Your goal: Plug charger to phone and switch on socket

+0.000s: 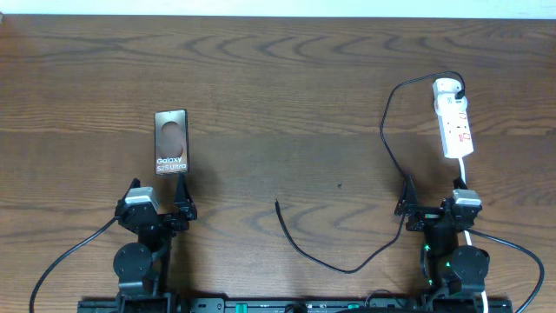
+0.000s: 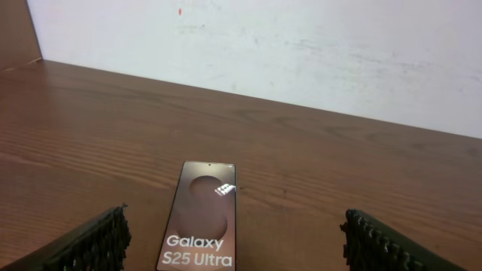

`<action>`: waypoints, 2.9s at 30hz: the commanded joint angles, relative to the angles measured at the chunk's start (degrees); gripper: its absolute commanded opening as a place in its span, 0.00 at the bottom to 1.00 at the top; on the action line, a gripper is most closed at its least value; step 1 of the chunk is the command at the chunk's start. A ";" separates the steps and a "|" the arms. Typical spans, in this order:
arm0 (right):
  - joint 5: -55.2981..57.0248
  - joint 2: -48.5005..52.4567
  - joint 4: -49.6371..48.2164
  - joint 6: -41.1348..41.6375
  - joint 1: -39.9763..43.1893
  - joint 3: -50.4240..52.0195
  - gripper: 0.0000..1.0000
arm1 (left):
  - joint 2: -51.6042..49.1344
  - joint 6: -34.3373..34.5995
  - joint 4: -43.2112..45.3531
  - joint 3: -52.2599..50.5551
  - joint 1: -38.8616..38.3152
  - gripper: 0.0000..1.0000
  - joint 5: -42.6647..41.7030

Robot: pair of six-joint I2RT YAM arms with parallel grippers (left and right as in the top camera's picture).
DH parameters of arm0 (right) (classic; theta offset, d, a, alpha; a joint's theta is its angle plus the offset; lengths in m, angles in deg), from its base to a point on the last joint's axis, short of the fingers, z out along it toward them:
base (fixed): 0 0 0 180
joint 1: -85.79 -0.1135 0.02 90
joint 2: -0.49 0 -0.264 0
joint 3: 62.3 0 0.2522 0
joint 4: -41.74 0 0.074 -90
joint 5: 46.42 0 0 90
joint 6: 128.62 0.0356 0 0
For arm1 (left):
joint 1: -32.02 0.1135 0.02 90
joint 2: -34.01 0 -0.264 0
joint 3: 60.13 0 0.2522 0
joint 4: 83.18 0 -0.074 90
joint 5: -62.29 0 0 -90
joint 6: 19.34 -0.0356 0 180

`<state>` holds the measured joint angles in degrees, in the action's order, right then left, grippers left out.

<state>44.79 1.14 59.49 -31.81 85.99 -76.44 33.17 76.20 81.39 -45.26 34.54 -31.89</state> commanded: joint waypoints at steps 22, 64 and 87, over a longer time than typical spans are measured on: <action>0.13 -0.20 0.15 -0.24 0.24 0.07 0.99 | 0.24 -0.42 -2.03 -0.85 0.20 0.88 -1.11; 0.13 -0.20 0.15 -0.24 0.24 0.07 0.99 | -90.05 -8.96 -50.29 87.62 0.35 0.88 -1.16; 0.13 -0.20 0.15 -0.24 0.24 0.07 0.99 | -114.66 -8.96 -50.97 87.19 0.37 0.99 4.37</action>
<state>44.81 1.18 59.46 -31.86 85.99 -76.42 -78.68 67.43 30.75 41.40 34.61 -30.06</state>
